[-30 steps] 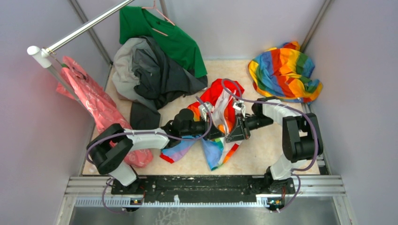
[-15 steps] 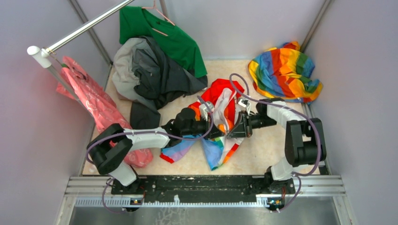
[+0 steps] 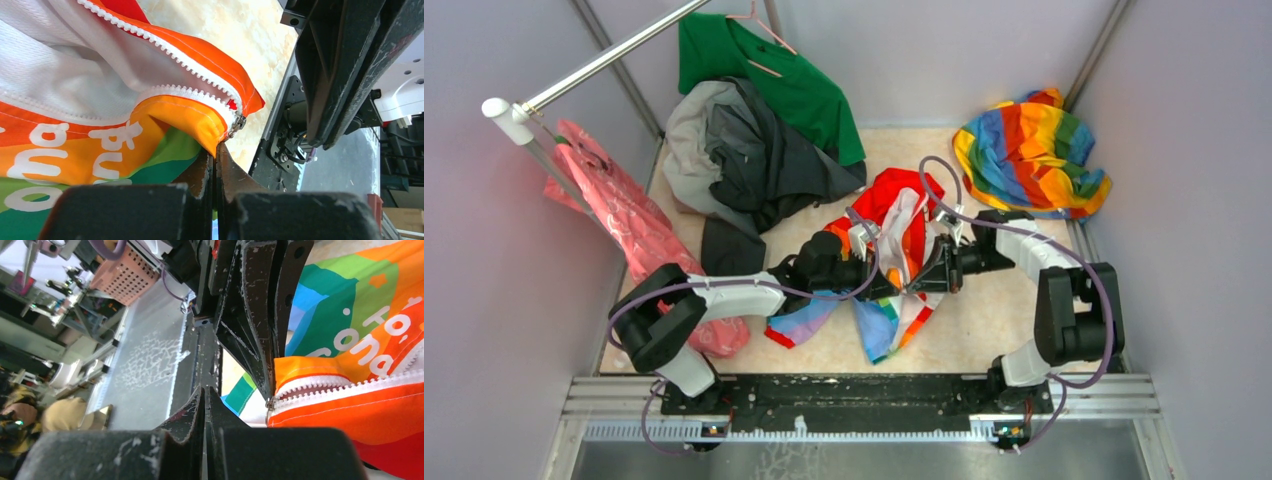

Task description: Zip up the jacket

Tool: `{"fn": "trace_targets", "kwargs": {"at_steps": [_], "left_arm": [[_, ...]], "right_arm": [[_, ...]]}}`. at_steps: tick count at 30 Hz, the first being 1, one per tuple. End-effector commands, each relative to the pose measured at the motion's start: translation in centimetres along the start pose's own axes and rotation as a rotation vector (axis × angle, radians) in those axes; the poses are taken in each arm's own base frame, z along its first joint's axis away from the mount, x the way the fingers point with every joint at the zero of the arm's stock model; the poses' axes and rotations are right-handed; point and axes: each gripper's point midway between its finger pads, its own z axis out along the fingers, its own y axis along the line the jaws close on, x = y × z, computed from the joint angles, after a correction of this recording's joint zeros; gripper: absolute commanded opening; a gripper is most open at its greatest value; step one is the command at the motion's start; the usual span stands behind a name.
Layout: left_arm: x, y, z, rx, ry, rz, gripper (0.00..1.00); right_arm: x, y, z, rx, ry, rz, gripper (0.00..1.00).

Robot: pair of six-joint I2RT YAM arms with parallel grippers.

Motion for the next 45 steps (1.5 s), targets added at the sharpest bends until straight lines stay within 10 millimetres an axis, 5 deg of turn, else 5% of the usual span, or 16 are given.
{"fn": "trace_targets", "kwargs": {"at_steps": [1,7,13,23,29,36,45], "left_arm": [[0.1,-1.3,-0.1,0.061,0.002,-0.009,0.0],[0.3,-1.8,-0.1,0.11,0.017,-0.064,0.0],[0.4,-1.7,-0.3,0.117,0.034,-0.091,0.0],[1.6,-1.2,-0.6,0.128,0.125,-0.248,0.0],[1.7,-1.0,-0.8,0.151,0.144,-0.325,0.0],[1.9,-1.2,-0.3,0.2,0.185,-0.395,0.0],[1.9,-1.2,-0.2,0.246,0.212,-0.454,0.0]], "right_arm": [[-0.5,0.7,-0.3,-0.001,0.011,-0.239,0.01],[0.9,1.1,-0.7,-0.003,0.077,-0.489,0.19],[1.4,0.2,-1.2,0.03,0.151,-0.623,0.25],[-1.2,-1.7,-2.5,0.233,0.252,-1.03,0.3],[0.1,0.6,-0.8,0.075,0.241,-1.187,0.34],[1.5,0.7,-0.4,0.055,0.291,-1.277,0.45],[4.8,0.1,1.2,-0.054,0.449,-1.373,0.45]]}}
